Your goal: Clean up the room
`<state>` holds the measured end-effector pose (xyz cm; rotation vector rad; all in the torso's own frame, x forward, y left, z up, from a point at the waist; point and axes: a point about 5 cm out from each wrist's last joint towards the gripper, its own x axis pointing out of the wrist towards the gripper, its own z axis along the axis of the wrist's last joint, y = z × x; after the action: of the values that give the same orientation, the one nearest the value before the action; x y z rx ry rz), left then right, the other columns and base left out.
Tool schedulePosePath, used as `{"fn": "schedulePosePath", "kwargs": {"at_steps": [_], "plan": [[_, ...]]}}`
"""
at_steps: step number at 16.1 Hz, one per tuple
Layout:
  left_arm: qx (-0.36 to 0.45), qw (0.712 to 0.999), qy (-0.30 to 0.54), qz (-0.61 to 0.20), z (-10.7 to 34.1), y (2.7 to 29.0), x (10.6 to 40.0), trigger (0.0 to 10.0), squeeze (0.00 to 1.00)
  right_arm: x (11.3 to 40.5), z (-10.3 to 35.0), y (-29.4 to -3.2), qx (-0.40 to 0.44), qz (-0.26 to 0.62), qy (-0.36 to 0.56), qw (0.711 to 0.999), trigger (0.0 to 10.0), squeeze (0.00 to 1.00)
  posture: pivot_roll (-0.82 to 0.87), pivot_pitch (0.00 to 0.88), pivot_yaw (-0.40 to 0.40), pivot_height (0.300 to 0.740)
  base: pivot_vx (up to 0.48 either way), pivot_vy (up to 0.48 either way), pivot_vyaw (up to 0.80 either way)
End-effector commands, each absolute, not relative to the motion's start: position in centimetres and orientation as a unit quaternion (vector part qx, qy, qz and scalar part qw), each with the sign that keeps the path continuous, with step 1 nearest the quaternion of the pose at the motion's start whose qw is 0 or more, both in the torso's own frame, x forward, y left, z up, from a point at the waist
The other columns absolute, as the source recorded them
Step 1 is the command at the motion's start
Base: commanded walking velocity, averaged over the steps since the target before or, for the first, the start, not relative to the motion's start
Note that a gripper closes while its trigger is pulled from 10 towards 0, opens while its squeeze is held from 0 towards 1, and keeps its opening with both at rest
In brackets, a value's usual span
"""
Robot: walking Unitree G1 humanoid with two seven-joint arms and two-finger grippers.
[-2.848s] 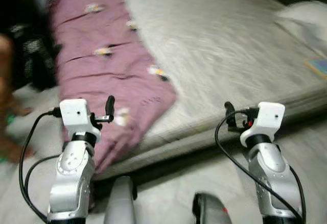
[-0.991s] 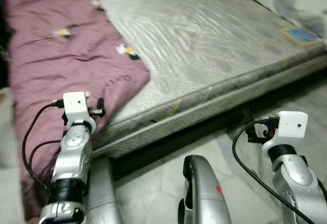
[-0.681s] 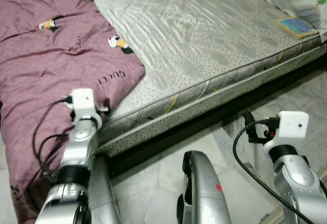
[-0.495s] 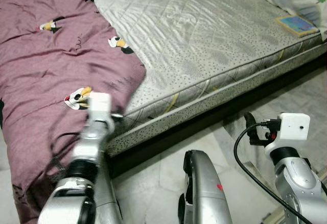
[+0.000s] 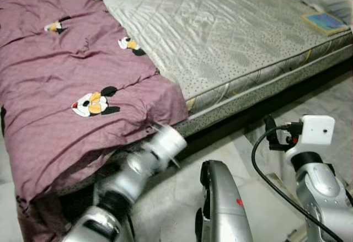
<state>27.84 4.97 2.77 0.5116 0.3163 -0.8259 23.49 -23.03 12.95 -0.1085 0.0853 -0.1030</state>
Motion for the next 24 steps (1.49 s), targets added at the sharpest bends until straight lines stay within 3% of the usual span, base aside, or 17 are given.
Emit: {"fn": "schedulePosePath", "kwargs": {"at_steps": [1, 4, 5, 9, 13, 16, 18, 20, 24], "plan": [[0.266, 0.863, 0.125, -0.411, 3.5, 4.9, 27.9, 10.0, 0.0, 23.7, 13.0, -23.1, -0.057, -0.053, 0.04, 0.996, 10.0, 0.0, -0.19, 0.062, -0.047, 0.49, 0.0, 0.0, 0.0], [0.263, 0.873, 0.096, -0.399, 4.5, 4.8, 28.4, 10.0, 0.0, 24.1, 12.9, -22.9, -0.055, -0.052, 0.037, 0.996, 10.0, 0.0, -0.19, 0.055, -0.043, 0.49, 0.0, 0.0, 0.0], [0.217, 0.926, 0.02, -0.31, 7.8, 5.6, 30.8, 10.0, 0.0, 24.2, 13.0, -22.9, -0.054, -0.055, 0.034, 0.996, 10.0, 0.0, -0.19, 0.052, -0.037, 0.49, 0.0, 0.0, 0.0], [0.1, 0.987, -0.051, -0.118, 12.3, 10.4, 33.3, 10.0, 0.0, 25.0, 13.6, -22.5, -0.035, -0.054, 0.017, 0.998, 10.0, 0.0, -0.15, 0.045, -0.029, 0.49, 0.0, 0.0, 0.0], [0.041, 0.997, -0.068, -0.023, 12.7, 14.5, 30.0, 10.0, 0.0, 27.5, 13.6, -21.2, -0.018, -0.038, 0.004, 0.999, 10.0, 0.0, -0.06, 0.048, -0.027, 0.49, 0.0, 0.0, 0.0], [0.044, 0.999, -0.018, 0.019, 10.4, 17.3, 27.5, 10.0, 0.0, 28.2, 13.1, -20.1, -0.006, -0.032, 0.005, 0.999, 10.0, 0.0, -0.04, 0.054, -0.031, 0.49, 0.0, 0.0, 0.0], [0.038, 0.999, 0.0, 0.019, 10.1, 17.6, 28.8, 10.0, 0.0, 27.8, 13.0, -19.9, -0.006, -0.03, 0.008, 1.0, 10.0, 0.0, -0.05, 0.059, -0.03, 0.49, 0.0, 0.0, 0.0], [0.021, 0.999, -0.004, 0.027, 11.3, 17.5, 33.1, 10.0, 0.0, 25.7, 12.7, -21.5, -0.022, -0.051, 0.021, 0.998, 10.0, 0.0, -0.13, 0.087, -0.02, 0.49, 0.0, 0.0, 0.0], [0.038, 0.997, 0.071, -0.002, 11.2, 14.7, 36.6, 10.0, 0.0, 20.9, 12.2, -23.6, -0.054, -0.071, 0.059, 0.994, 10.0, 0.0, -0.23, 0.125, -0.015, 0.49, 0.0, 0.0, 0.0]]}}
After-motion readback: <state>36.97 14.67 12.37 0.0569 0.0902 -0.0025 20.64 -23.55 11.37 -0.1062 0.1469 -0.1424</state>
